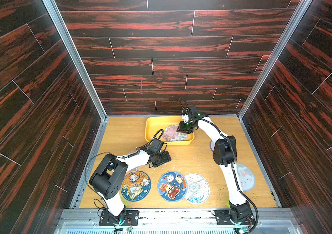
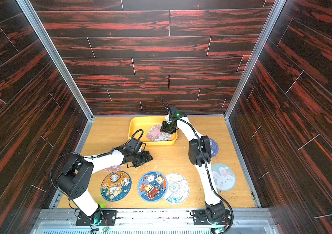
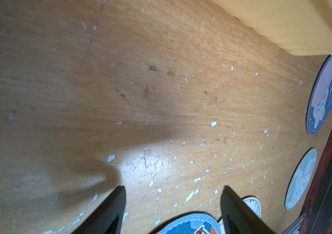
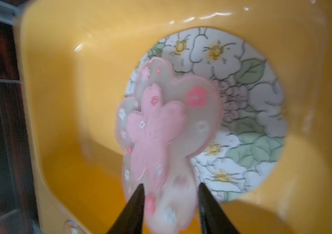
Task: Put the coasters into the storage box
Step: Place the coaster in the storage box.
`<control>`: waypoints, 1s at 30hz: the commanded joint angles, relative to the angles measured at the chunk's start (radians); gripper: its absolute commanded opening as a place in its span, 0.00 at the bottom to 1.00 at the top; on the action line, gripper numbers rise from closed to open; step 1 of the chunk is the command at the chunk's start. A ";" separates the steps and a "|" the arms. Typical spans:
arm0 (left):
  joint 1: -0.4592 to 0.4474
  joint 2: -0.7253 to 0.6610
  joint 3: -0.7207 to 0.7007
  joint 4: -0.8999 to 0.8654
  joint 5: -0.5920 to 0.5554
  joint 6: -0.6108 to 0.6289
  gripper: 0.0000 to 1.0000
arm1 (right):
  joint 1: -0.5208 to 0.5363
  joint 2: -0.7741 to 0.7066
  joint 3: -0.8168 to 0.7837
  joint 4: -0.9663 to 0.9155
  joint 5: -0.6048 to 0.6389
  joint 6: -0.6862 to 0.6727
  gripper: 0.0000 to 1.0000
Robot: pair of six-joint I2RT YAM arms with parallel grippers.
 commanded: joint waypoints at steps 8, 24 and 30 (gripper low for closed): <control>0.007 -0.021 0.018 -0.032 -0.012 0.013 0.78 | -0.032 -0.254 -0.208 0.017 0.019 -0.042 0.65; 0.008 -0.017 0.031 -0.039 -0.006 0.035 0.81 | -0.287 -0.462 -0.581 0.143 0.037 -0.111 0.84; 0.010 -0.018 0.032 -0.045 -0.004 0.041 0.82 | -0.409 -0.436 -0.604 0.148 0.119 -0.160 0.88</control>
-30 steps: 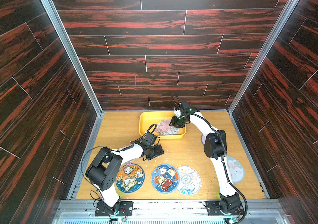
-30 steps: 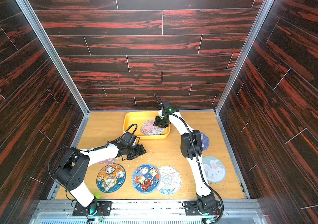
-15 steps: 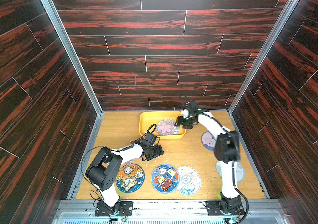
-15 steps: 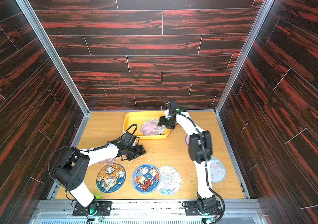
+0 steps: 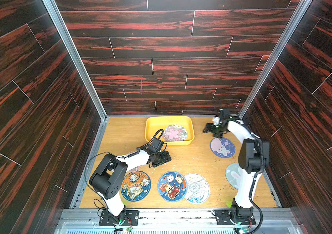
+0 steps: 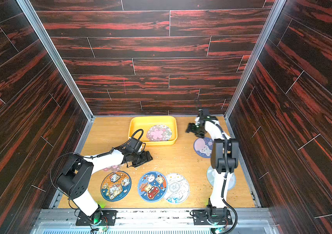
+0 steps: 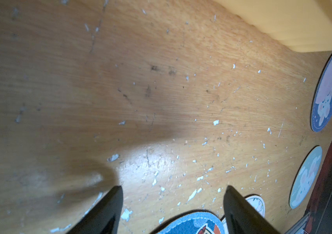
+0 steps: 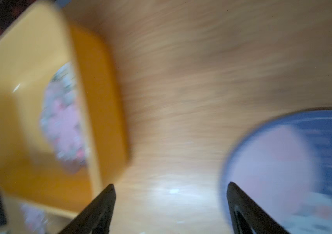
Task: Put the coasters into the storage box
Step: Place the coaster in the storage box, then move the coaster to the center of the board.
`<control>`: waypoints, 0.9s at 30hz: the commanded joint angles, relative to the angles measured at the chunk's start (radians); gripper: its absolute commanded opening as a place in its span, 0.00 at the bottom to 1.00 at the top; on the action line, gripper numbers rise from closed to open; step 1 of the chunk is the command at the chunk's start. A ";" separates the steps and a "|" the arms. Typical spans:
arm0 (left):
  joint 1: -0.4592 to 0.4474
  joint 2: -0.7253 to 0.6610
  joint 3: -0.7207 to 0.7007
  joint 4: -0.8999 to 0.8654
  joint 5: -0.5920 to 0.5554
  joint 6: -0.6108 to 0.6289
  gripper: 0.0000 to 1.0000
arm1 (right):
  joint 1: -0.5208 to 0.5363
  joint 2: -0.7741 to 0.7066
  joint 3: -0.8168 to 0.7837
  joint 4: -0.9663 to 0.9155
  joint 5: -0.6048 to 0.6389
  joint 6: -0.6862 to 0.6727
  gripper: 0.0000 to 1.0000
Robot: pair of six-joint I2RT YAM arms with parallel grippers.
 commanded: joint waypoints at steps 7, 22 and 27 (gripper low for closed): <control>0.008 -0.014 0.030 -0.027 -0.004 0.017 0.82 | -0.151 0.034 0.004 0.010 0.146 -0.074 0.91; 0.015 0.000 0.037 -0.032 0.010 0.027 0.82 | -0.269 0.161 0.000 0.013 0.102 -0.117 0.91; 0.017 0.001 0.042 -0.033 0.011 0.028 0.82 | -0.272 0.187 -0.015 0.021 0.076 -0.120 0.92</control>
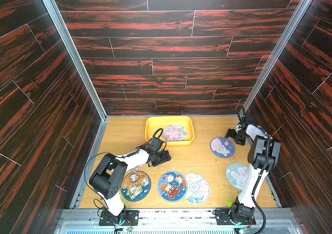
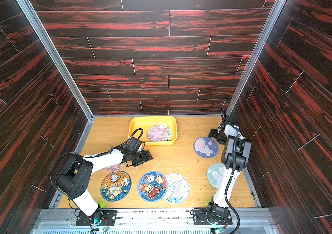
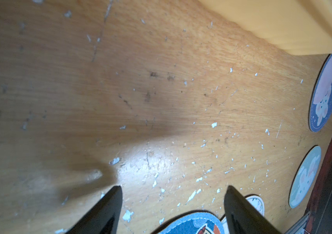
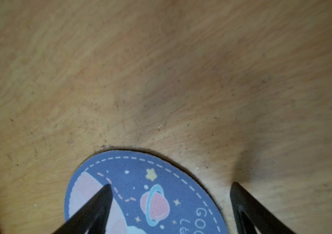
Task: Put the coasters into the storage box
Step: Move the coaster to the center of the board.
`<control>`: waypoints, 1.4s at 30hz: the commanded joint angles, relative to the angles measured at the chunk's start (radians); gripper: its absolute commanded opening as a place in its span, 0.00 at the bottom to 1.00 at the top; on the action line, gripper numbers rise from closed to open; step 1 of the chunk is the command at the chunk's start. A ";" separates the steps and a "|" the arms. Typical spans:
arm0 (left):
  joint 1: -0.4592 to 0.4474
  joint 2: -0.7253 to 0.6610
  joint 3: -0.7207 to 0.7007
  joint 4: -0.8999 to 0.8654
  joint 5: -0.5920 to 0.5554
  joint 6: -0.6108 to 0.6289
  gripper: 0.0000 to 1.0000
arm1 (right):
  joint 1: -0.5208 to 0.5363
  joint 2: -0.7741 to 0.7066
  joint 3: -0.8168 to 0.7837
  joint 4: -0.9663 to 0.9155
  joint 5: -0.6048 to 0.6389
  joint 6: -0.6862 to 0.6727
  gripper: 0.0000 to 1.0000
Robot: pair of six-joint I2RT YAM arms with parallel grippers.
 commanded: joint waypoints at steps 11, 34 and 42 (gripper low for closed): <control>0.011 0.010 0.031 -0.017 0.016 0.014 0.83 | 0.006 0.033 -0.115 -0.024 -0.092 -0.056 0.91; 0.011 0.012 0.052 -0.011 0.019 0.021 0.83 | 0.283 -0.142 -0.409 -0.003 -0.199 -0.016 0.89; 0.010 0.019 0.064 -0.003 0.022 0.018 0.83 | 0.400 -0.239 -0.516 0.021 -0.254 0.060 0.89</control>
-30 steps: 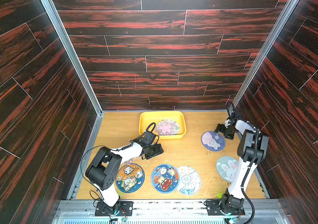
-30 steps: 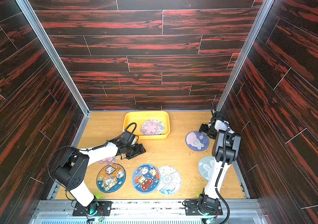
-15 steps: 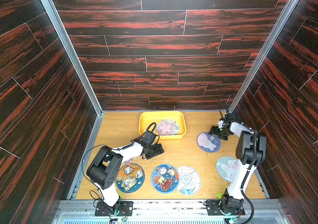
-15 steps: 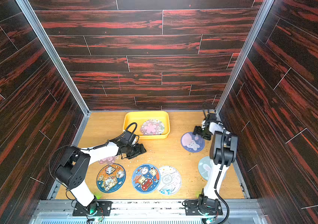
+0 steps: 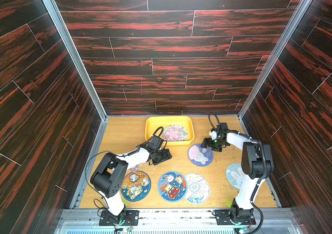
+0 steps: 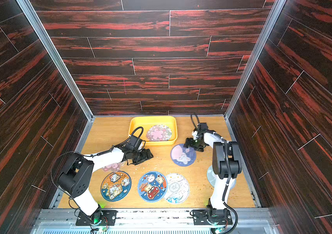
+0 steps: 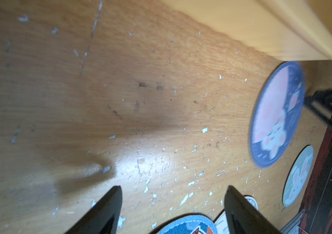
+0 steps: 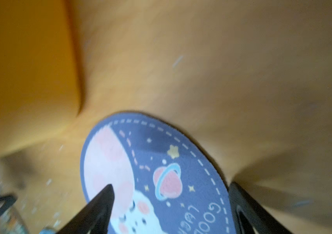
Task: Put the coasters into the storage box
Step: Move the coaster to the center of the board, then pick up the coaster from the center of the board.
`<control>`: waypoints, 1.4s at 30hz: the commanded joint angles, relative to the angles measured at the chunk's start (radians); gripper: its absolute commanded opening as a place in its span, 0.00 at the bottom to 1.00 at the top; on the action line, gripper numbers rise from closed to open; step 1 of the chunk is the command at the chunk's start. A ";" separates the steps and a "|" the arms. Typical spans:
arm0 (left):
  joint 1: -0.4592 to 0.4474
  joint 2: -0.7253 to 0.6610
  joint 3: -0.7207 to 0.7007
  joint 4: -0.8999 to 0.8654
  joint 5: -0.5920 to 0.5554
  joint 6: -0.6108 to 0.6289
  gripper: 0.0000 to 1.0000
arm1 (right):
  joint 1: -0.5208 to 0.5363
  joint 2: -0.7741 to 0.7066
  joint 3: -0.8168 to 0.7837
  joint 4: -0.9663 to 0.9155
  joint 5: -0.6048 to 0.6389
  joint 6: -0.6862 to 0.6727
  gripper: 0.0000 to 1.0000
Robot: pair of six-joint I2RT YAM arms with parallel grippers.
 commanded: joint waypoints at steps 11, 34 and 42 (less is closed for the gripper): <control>-0.017 0.062 0.085 -0.009 -0.006 0.020 0.83 | 0.206 0.020 -0.034 -0.114 -0.122 0.098 0.89; -0.096 0.207 0.207 -0.074 -0.043 0.018 0.67 | 0.190 0.001 -0.017 -0.132 -0.036 0.027 0.76; -0.110 0.225 0.212 -0.072 -0.040 0.006 0.65 | 0.227 0.017 -0.050 -0.089 -0.070 0.052 0.73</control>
